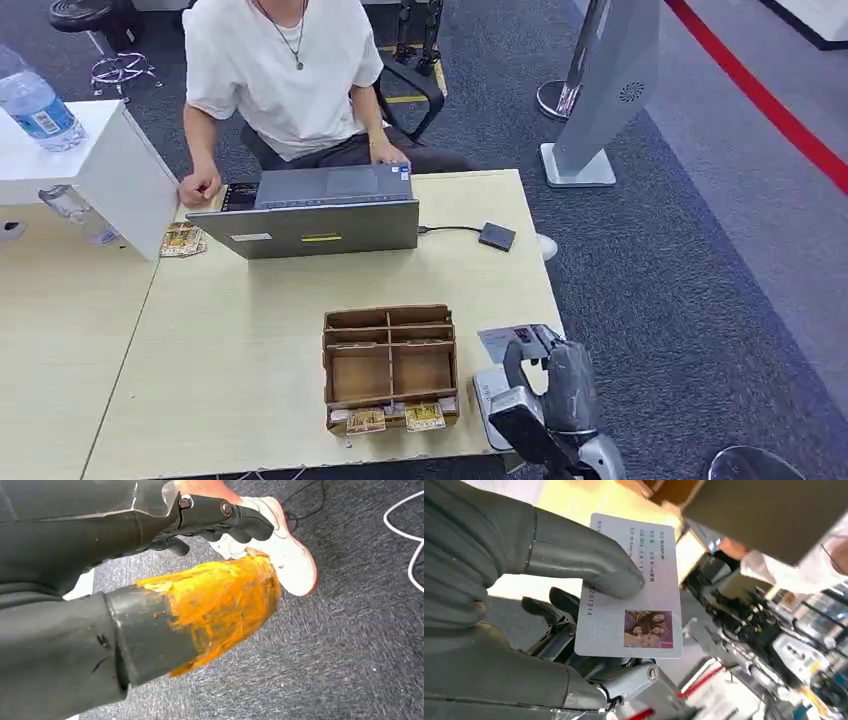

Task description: Pass the card to the sensor for recognition and then transmit it.

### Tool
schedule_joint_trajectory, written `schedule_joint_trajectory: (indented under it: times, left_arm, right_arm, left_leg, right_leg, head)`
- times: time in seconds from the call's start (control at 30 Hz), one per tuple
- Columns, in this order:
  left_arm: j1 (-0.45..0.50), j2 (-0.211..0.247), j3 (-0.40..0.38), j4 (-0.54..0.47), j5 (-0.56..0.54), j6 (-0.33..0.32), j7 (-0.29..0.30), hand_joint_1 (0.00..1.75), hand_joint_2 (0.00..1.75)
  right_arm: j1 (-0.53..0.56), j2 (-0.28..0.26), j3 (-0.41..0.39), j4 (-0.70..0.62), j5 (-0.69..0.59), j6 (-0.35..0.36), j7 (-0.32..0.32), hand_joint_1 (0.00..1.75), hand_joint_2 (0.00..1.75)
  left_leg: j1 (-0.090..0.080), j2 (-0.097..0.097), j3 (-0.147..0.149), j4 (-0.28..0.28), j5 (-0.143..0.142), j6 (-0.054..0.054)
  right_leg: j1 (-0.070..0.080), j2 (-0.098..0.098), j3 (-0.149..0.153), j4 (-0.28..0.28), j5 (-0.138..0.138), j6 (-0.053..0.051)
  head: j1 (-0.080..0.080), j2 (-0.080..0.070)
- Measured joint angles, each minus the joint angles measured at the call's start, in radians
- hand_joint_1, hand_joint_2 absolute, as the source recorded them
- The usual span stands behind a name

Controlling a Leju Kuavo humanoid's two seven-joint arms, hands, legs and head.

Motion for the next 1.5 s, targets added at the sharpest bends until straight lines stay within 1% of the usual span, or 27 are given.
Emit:
schedule_joint_trajectory:
  times: [0.23,0.5,0.87,1.4,1.5]
  left_arm:
    - [0.000,0.009,0.006,0.000,0.000,0.005,0.001,0.00,0.00]
    - [0.000,0.015,0.008,0.000,0.000,0.007,0.001,0.00,0.00]
    - [0.000,0.015,0.016,0.000,0.000,0.014,0.003,0.00,0.00]
    - [0.000,0.015,0.023,0.000,-0.002,0.015,0.003,0.00,0.00]
    - [0.000,0.015,0.023,0.000,-0.003,0.015,0.004,0.00,0.00]
  right_arm:
    - [0.008,-0.018,0.001,0.058,-0.104,0.038,-0.020,1.75,1.75]
    - [0.009,-0.021,-0.012,0.122,-0.159,0.051,-0.033,1.75,1.75]
    - [0.008,-0.021,-0.056,0.198,-0.175,0.078,-0.039,1.75,1.75]
    - [-0.007,-0.021,-0.082,0.302,-0.183,0.114,-0.041,1.75,1.75]
    - [-0.011,-0.021,-0.083,0.317,-0.162,0.116,-0.033,1.75,1.75]
  left_leg:
    - [0.000,0.000,0.000,0.000,0.000,0.000]
    - [0.000,0.000,0.000,0.000,0.000,0.000]
    - [0.000,0.000,0.000,0.000,0.000,0.000]
    - [0.000,0.000,0.000,0.000,0.000,0.000]
    - [0.000,0.000,0.000,0.000,0.000,0.000]
  right_leg:
    - [0.000,0.000,0.000,0.000,0.000,0.000]
    - [0.000,0.000,0.000,0.000,0.000,0.000]
    - [0.000,0.000,0.000,0.000,0.000,0.000]
    - [0.000,0.000,0.000,0.000,0.000,0.000]
    - [0.000,0.000,0.000,0.000,0.000,0.000]
  head:
    - [0.000,0.000]
    - [0.000,0.000]
    - [0.000,0.000]
    - [0.000,0.000]
    - [0.000,0.000]
